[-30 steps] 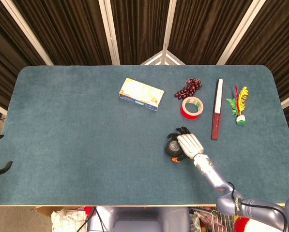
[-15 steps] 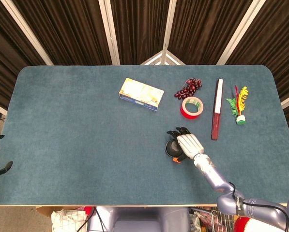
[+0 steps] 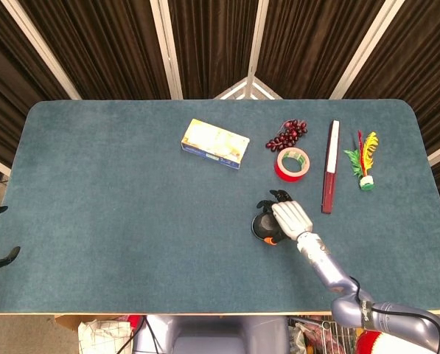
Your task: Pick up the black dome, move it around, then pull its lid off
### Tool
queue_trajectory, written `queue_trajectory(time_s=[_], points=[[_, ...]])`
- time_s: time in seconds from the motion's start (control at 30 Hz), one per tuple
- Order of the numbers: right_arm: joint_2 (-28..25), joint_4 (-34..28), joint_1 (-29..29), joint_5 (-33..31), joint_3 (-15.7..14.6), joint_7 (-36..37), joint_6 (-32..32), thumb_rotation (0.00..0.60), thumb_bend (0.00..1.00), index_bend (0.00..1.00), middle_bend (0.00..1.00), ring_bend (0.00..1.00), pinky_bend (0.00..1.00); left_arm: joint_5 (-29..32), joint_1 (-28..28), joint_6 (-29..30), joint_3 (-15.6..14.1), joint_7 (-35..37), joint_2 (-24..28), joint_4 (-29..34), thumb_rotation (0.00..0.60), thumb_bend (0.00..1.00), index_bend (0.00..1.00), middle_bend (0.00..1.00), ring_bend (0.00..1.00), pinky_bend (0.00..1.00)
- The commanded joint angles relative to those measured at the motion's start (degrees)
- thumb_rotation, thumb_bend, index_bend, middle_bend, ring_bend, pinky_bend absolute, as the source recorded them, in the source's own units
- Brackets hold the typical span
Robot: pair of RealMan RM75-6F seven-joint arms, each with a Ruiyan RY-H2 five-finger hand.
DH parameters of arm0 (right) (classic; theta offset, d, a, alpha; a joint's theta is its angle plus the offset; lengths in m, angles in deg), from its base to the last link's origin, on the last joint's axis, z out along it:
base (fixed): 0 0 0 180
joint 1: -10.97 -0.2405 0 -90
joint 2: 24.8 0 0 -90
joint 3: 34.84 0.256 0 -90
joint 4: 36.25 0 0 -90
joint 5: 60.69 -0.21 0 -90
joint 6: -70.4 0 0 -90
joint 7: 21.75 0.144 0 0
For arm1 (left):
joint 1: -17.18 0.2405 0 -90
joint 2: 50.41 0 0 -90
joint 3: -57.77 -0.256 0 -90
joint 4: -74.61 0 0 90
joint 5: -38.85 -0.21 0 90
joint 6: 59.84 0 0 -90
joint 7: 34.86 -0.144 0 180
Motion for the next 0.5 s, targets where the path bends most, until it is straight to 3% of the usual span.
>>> queue_trajectory(time_s=[0.03,0.5], points=[[-0.2,-0.2,0.0,0.0,0.0,0.0,0.1,0.600,0.10,0.31,0.38,0.07,0.00,0.0,0.0,-0.1,-0.1,-0.1,0.0,0.0,0.600,0.31,0.20,0.00,0.00,0.09],[0.3,-0.2,0.3,1.2,0.5,1.5,-1.9,0.600,0.10,0.41,0.50,0.17,0.00,-0.2,-0.1,-0.2,-0.1,0.2,0.1,0.1,0.600,0.31,0.21,0.00,0.00,0.09]])
